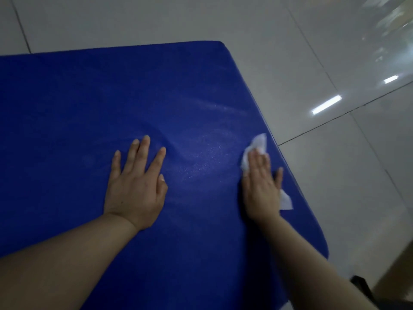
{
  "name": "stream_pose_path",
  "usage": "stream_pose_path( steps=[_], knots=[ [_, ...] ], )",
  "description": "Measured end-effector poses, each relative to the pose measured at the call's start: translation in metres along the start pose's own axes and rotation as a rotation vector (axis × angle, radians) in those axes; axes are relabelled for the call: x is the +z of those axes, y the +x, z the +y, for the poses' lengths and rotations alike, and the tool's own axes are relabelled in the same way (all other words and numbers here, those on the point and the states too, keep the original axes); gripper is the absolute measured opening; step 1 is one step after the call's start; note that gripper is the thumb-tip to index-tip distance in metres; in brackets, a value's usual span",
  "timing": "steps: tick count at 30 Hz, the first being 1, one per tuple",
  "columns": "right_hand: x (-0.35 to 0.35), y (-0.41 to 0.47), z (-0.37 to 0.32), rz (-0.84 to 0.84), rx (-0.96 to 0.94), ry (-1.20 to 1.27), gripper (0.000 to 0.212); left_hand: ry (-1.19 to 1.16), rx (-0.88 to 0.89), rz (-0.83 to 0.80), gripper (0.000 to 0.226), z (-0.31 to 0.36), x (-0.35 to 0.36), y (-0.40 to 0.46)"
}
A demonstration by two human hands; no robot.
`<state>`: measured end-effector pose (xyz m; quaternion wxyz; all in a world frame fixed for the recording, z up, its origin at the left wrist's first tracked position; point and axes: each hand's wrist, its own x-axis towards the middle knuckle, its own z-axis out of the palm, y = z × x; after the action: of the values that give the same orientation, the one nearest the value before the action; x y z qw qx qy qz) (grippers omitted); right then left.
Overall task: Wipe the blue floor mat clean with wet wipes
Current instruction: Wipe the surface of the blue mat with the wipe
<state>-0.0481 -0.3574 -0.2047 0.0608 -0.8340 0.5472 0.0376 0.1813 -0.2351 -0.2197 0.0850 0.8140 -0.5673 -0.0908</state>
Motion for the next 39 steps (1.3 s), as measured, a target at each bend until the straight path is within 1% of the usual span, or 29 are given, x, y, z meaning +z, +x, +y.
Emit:
stream_pose_path(
  steps=[1,2,3,4,5,6,8,9,10,11,12,15,16,17,18,19,20,22,23,24,25,26,28,29,31,35,37,39],
  knots=[
    [-0.005,0.008,0.016,-0.049,0.17,0.001,0.053,-0.006,-0.001,0.001,0.059,0.001,0.0,0.0],
    [-0.008,0.011,0.024,-0.073,0.291,0.016,0.053,-0.011,-0.002,0.004,0.059,0.0,0.0,0.0],
    [-0.009,0.011,0.021,-0.072,0.344,0.035,0.053,-0.014,-0.004,0.008,0.059,0.0,0.0,0.0],
    [-0.009,0.009,0.008,-0.066,0.325,0.046,0.053,-0.015,-0.006,0.013,0.059,0.0,0.001,0.0],
    [-0.007,0.002,-0.009,-0.058,0.237,0.047,0.054,-0.014,-0.006,0.014,0.059,0.0,0.001,-0.001],
    [-0.002,-0.007,-0.029,-0.041,0.093,0.062,0.056,-0.013,-0.004,0.012,0.06,0.0,0.001,-0.001],
    [0.007,-0.027,-0.057,-0.066,-0.229,0.099,0.055,-0.016,-0.006,0.011,0.06,0.0,0.001,0.0],
    [0.008,-0.029,-0.059,-0.074,-0.328,0.098,0.053,-0.021,-0.006,0.011,0.06,-0.001,0.0,0.001],
    [0.008,-0.023,-0.052,-0.055,-0.36,0.09,0.052,-0.022,-0.002,0.011,0.06,-0.001,0.0,0.001],
    [0.007,-0.015,-0.038,-0.024,-0.312,0.06,0.053,-0.022,0.002,0.011,0.06,-0.001,0.001,0.001],
    [0.005,-0.005,-0.021,0.0,-0.198,0.027,0.053,-0.022,0.004,0.014,0.059,-0.001,0.001,0.001],
    [-0.007,0.016,0.019,-0.057,0.315,0.039,0.051,-0.037,0.009,0.025,0.058,-0.001,0.002,0.001],
    [-0.011,0.015,0.018,-0.049,0.406,0.041,0.052,-0.044,0.009,0.029,0.058,-0.001,0.003,0.001],
    [-0.01,0.009,0.009,-0.045,0.432,0.037,0.052,-0.05,0.008,0.03,0.058,-0.001,0.003,0.0],
    [-0.008,-0.002,-0.007,-0.049,0.377,0.034,0.052,-0.052,0.006,0.029,0.058,-0.002,0.003,0.0],
    [-0.002,-0.018,-0.026,-0.036,0.255,0.042,0.052,-0.052,0.003,0.025,0.058,-0.001,0.002,-0.001],
    [0.004,-0.037,-0.046,-0.015,0.087,0.054,0.053,-0.051,0.0,0.024,0.058,-0.001,0.002,-0.001],
    [0.011,-0.069,-0.068,-0.04,-0.242,0.069,0.053,-0.052,-0.001,0.025,0.059,0.0,0.0,0.0],
    [0.012,-0.07,-0.065,-0.042,-0.315,0.064,0.051,-0.053,0.003,0.025,0.059,0.0,0.0,0.0],
    [0.012,-0.063,-0.053,-0.038,-0.29,0.06,0.05,-0.056,0.006,0.025,0.059,0.0,-0.001,0.001],
    [0.01,-0.053,-0.036,0.003,-0.179,0.043,0.051,-0.06,0.008,0.025,0.06,-0.001,-0.001,0.001],
    [0.008,-0.041,-0.016,0.017,-0.011,0.035,0.05,-0.06,0.012,0.026,0.06,-0.001,-0.001,0.0],
    [0.001,-0.019,0.023,-0.026,0.362,0.077,0.052,-0.059,0.01,0.031,0.06,0.0,0.0,-0.001],
    [-0.003,-0.013,0.034,-0.041,0.466,0.093,0.052,-0.065,0.006,0.035,0.06,-0.001,0.0,0.0],
    [-0.004,-0.008,0.037,-0.036,0.51,0.079,0.053,-0.09,0.024,0.037,0.059,-0.002,-0.002,0.001],
    [0.0,-0.011,0.033,-0.033,0.501,0.088,0.054,-0.154,0.165,0.058,0.053,0.013,-0.001,-0.027],
    [-0.001,-0.01,0.036,-0.029,0.51,0.071,0.054,-0.186,0.16,0.011,0.053,0.029,0.003,-0.05],
    [-0.002,-0.013,0.033,-0.017,0.508,0.057,0.054,-0.166,0.148,-0.017,0.053,0.036,0.006,-0.061]
  ],
)
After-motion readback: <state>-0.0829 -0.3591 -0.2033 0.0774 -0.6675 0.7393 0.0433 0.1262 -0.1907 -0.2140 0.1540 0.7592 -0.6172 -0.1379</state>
